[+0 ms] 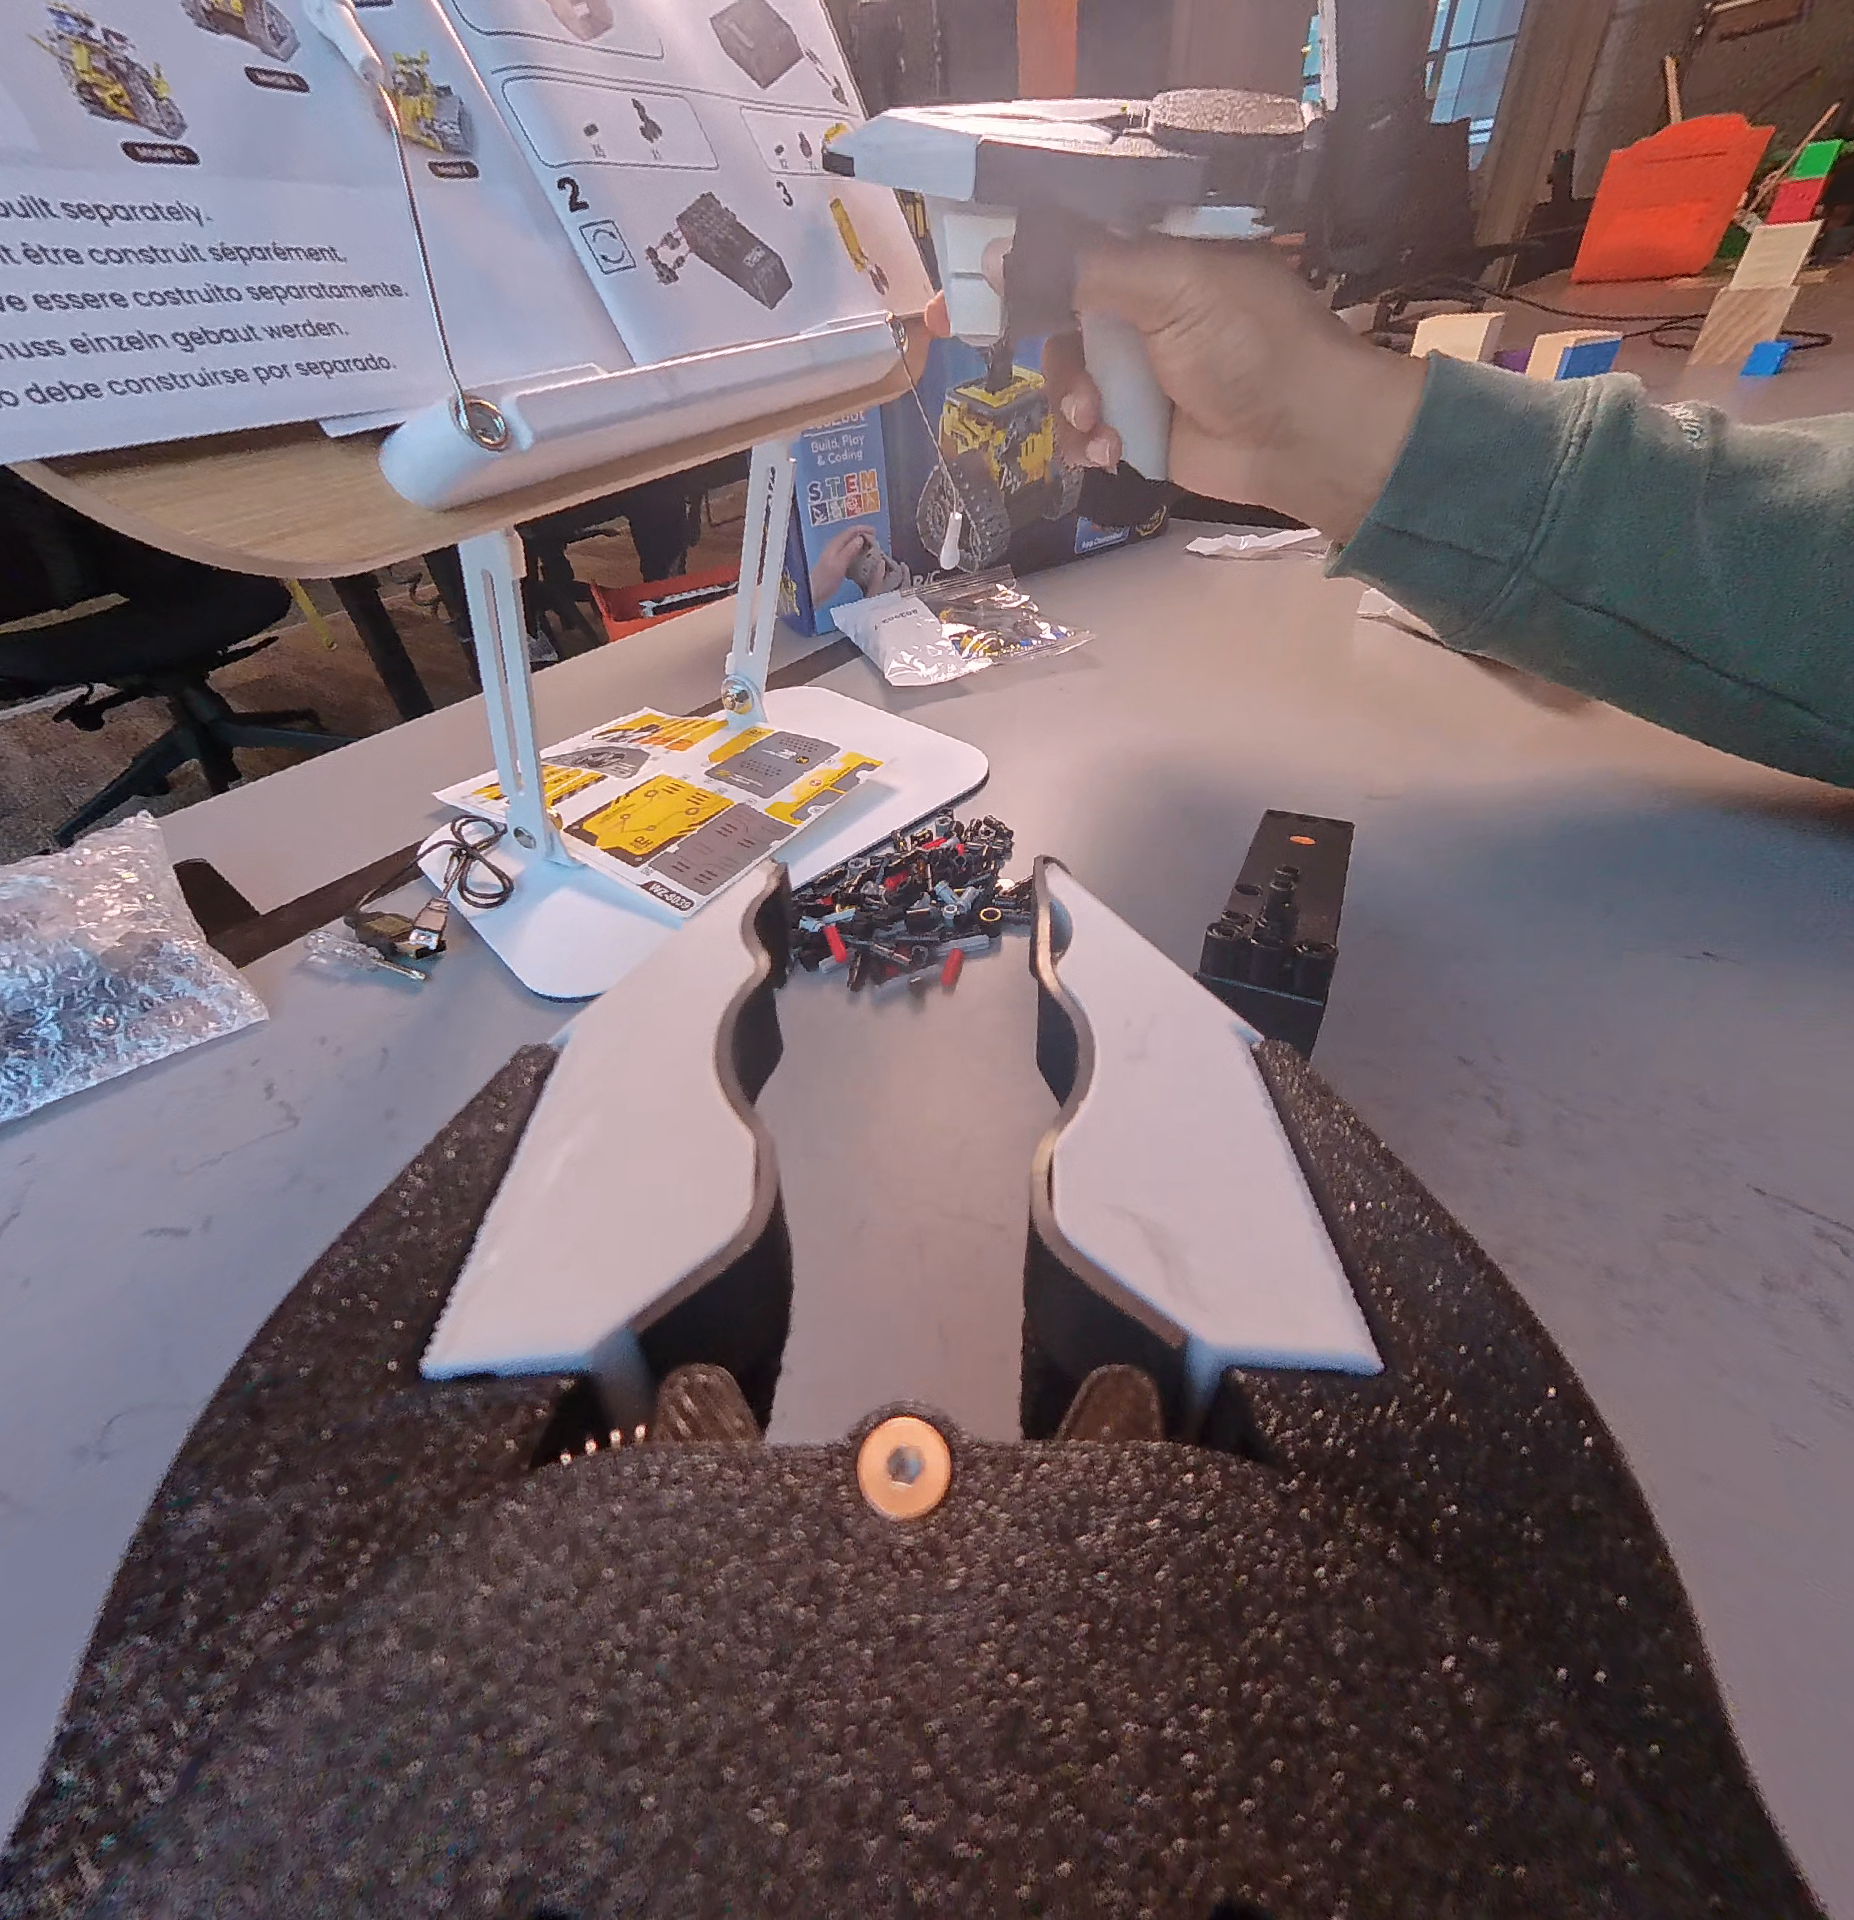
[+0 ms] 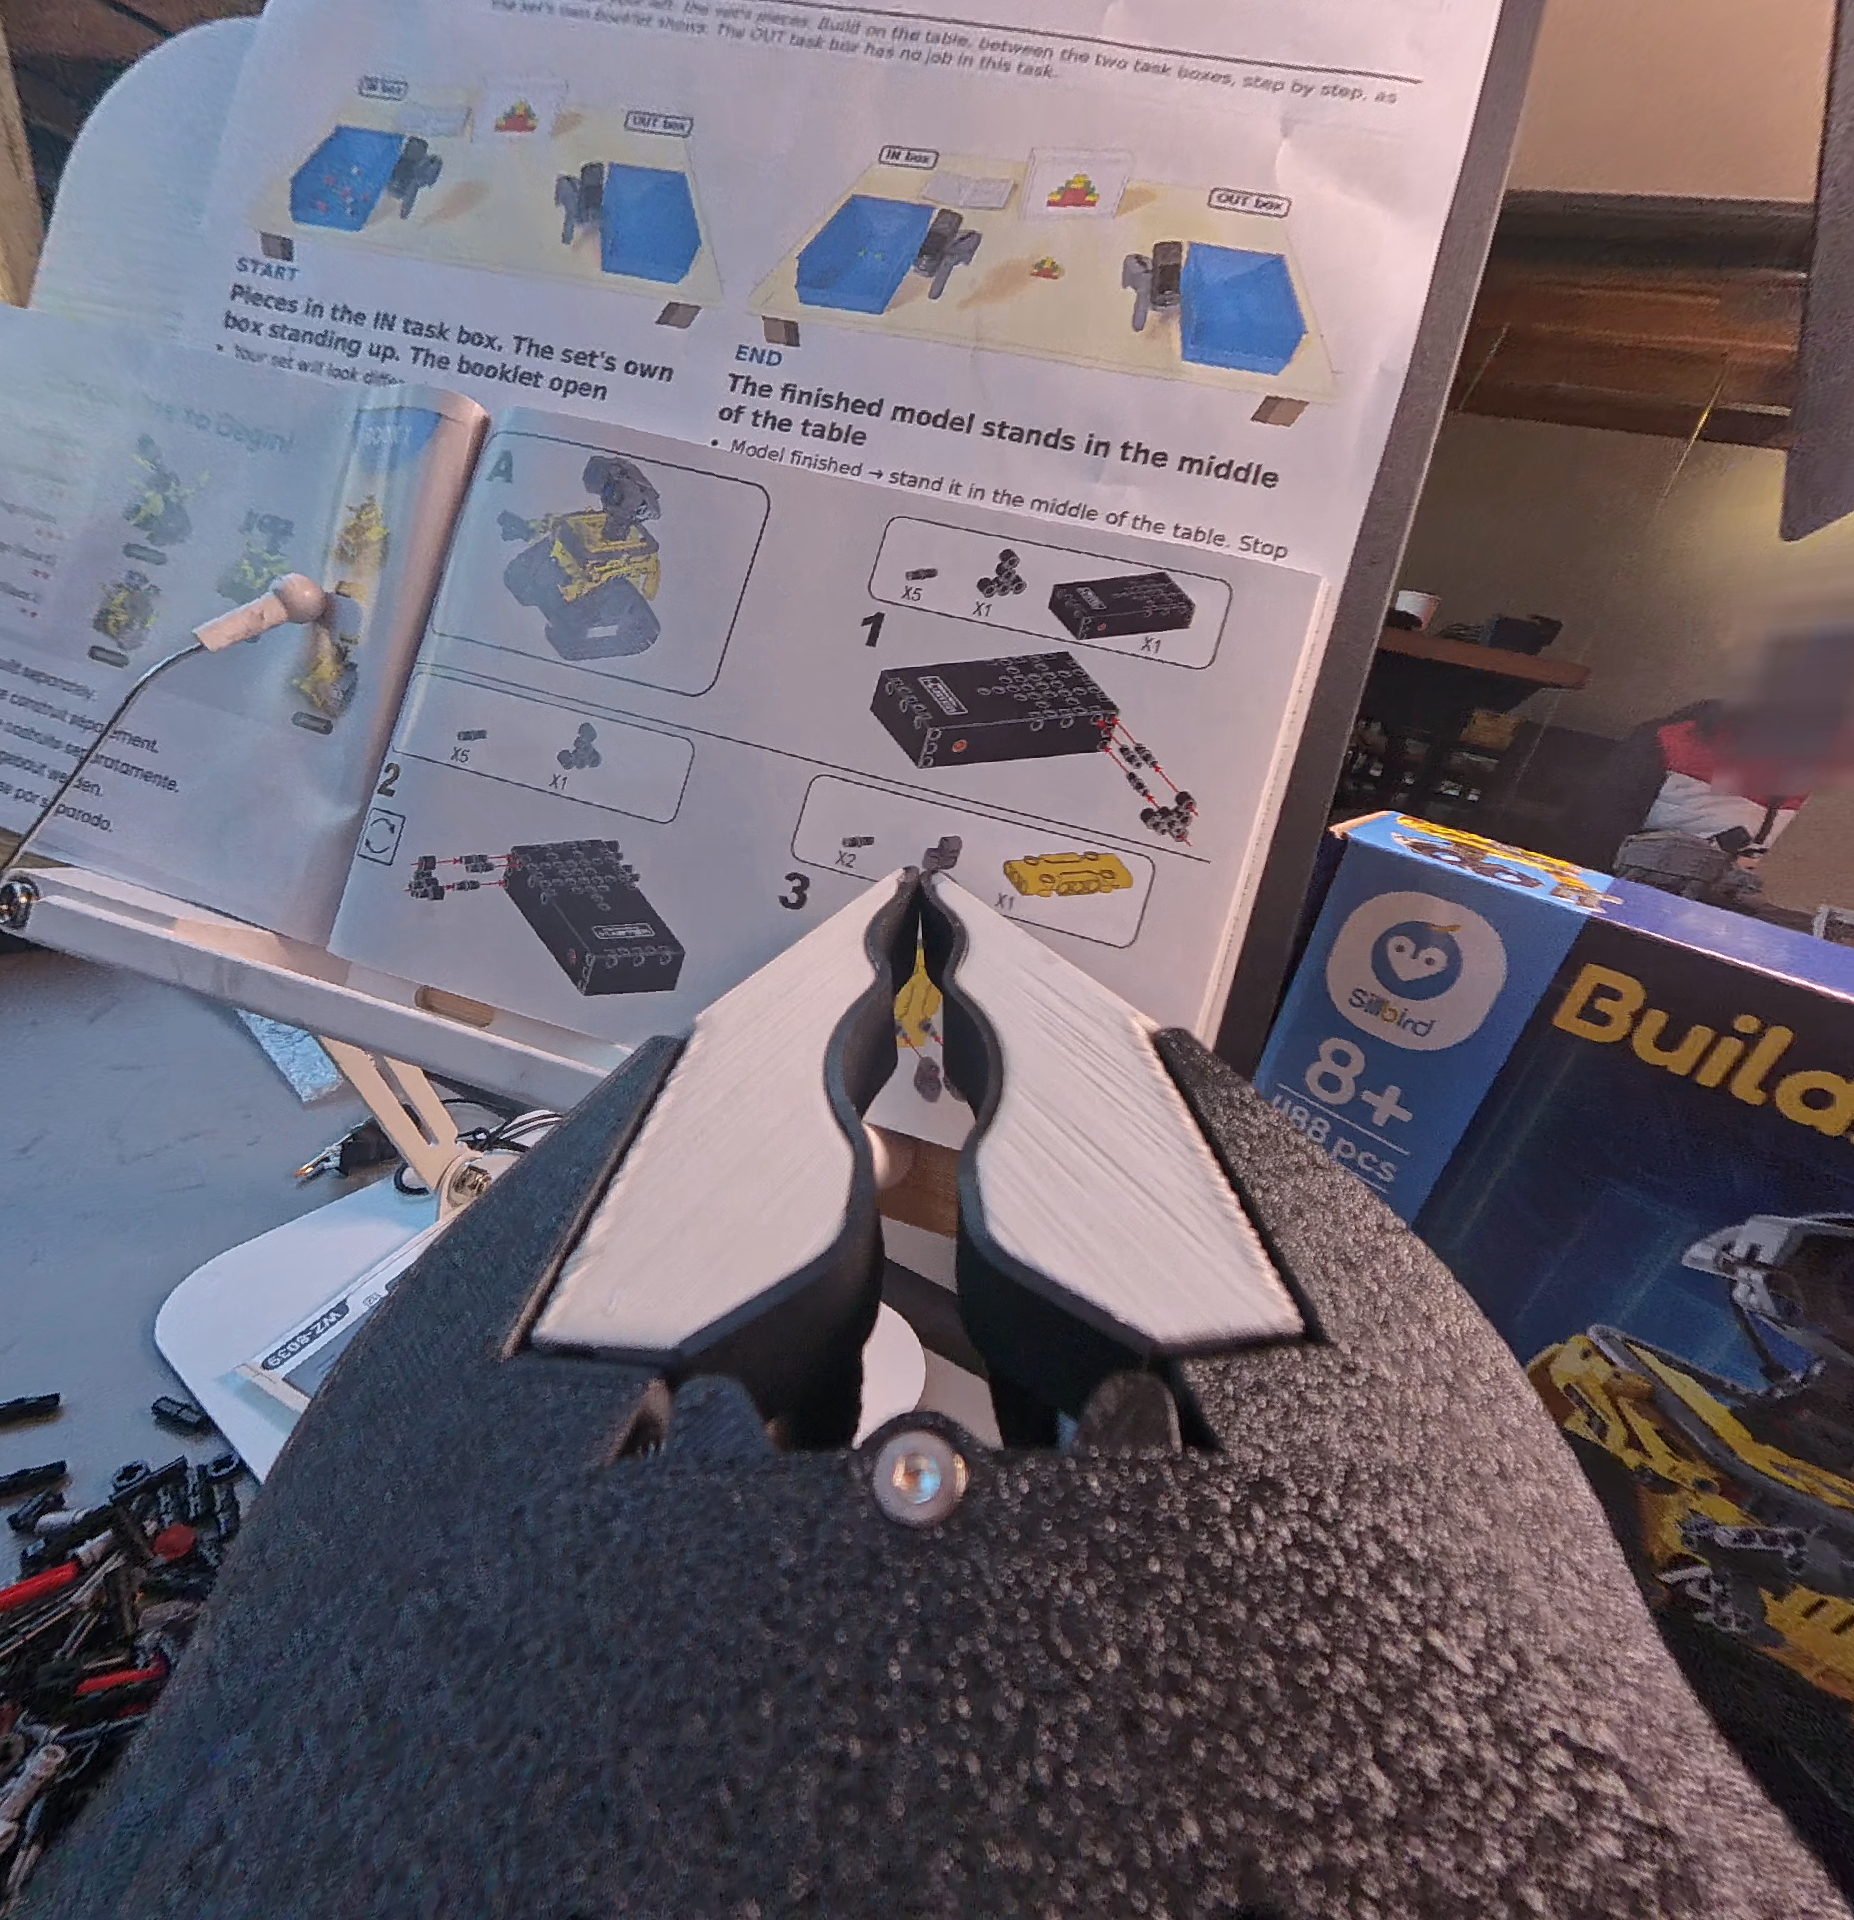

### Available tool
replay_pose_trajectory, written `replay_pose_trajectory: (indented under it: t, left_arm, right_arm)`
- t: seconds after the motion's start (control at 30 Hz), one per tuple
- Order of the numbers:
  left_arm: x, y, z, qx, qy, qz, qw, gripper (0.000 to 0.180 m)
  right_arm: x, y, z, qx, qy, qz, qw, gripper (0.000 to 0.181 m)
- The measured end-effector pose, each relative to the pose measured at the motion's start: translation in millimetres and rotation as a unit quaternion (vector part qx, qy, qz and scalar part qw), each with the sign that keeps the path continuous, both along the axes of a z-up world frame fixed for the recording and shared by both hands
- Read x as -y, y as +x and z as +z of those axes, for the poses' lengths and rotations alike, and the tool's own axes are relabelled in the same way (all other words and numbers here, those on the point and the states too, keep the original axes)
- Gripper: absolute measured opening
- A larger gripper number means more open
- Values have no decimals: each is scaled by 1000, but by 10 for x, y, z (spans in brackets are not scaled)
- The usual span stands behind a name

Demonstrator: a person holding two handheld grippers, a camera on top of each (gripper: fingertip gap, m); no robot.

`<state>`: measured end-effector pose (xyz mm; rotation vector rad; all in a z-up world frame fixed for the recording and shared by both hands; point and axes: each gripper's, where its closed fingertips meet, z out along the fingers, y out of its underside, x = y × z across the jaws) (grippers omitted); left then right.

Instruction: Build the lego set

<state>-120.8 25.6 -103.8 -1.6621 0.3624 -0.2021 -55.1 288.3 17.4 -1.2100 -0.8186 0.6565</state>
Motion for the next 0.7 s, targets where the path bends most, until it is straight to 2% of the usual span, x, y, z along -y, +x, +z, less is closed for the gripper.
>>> replay_pose_trajectory:
  t: [0.7]
  left_arm:
    - [13,52,-34,-19,-5,-9,1000,43]
  right_arm:
    - [-23,1,-96,13,-16,4,1000,0]
